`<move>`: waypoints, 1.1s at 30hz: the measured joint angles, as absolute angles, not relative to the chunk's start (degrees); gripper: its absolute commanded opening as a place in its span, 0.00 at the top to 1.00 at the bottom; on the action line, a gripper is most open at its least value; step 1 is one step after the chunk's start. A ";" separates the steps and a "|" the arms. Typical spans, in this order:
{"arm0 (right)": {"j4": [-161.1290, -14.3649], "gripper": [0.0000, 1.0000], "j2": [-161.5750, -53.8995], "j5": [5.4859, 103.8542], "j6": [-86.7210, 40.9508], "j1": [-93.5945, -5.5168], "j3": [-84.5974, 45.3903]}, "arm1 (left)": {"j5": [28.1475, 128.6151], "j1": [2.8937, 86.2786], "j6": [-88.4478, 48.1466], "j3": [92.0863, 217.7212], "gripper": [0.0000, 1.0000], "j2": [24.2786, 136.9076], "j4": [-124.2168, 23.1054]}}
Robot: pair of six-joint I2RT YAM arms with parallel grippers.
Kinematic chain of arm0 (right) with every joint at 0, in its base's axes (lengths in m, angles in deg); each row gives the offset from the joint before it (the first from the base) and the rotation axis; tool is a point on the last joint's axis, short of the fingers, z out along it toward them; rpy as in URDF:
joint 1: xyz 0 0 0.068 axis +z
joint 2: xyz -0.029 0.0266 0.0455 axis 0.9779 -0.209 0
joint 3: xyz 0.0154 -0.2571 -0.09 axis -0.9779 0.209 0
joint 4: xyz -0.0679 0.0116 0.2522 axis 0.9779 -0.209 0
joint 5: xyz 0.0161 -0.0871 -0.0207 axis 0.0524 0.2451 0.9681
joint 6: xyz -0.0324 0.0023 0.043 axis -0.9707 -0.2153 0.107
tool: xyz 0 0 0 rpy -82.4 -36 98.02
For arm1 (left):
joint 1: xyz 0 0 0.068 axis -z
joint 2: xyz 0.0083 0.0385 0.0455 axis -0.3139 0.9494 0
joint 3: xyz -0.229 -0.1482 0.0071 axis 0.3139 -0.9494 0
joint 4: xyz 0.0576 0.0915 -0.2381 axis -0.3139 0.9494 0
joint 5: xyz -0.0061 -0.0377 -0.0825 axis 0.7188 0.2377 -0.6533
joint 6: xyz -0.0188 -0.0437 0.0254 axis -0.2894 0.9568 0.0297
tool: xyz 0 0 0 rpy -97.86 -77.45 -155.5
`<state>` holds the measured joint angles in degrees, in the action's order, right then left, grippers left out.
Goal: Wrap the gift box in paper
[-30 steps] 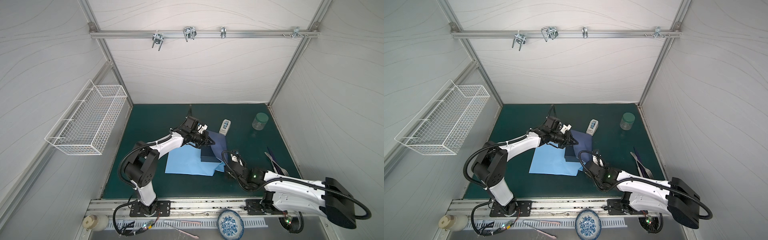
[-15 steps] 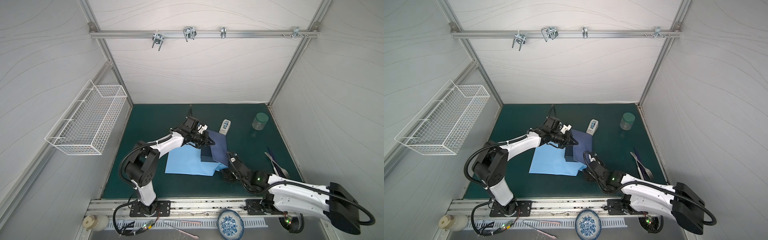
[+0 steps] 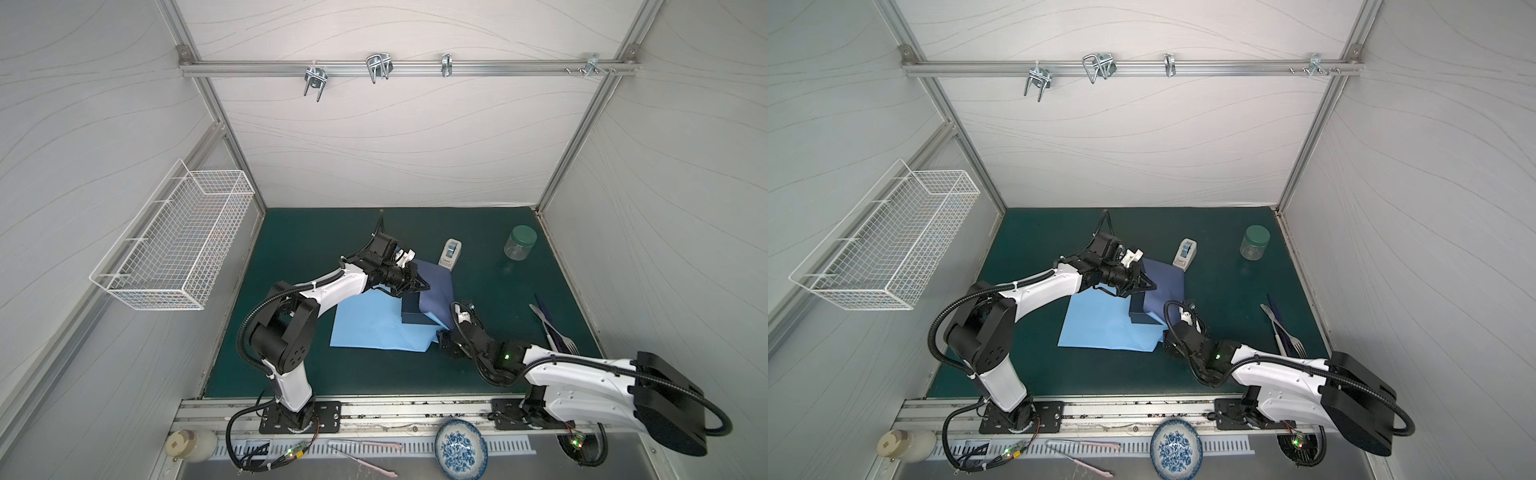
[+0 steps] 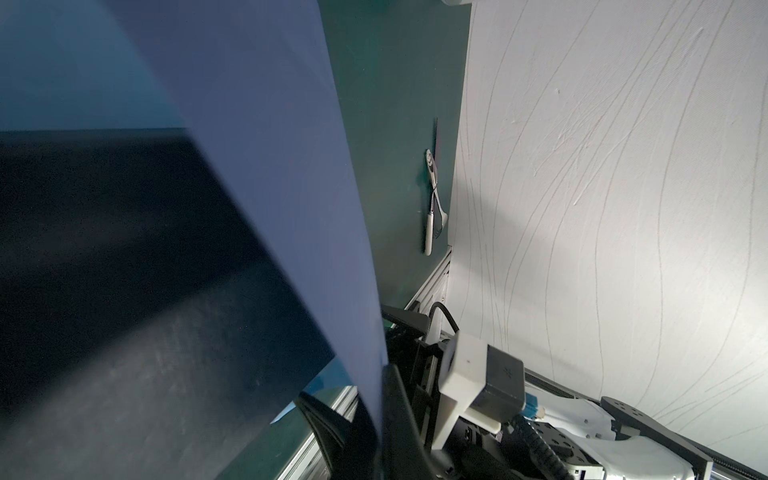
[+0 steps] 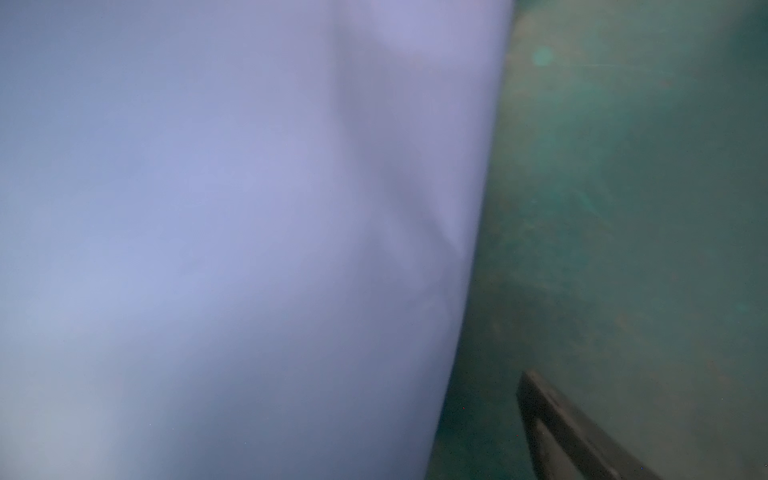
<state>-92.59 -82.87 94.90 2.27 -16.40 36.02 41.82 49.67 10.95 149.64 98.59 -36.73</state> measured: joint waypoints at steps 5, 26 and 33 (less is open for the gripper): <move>-96.26 0.14 -83.46 97.28 3.10 -17.08 35.96 | 41.78 49.56 10.79 149.64 1.00 98.59 -36.71; -96.11 0.23 -75.25 89.87 0.30 -20.66 39.69 | 41.32 48.12 8.87 150.85 1.00 99.13 -34.78; -90.27 0.22 -75.99 86.81 3.25 -20.66 40.37 | 41.32 48.08 8.87 150.85 1.00 99.16 -34.76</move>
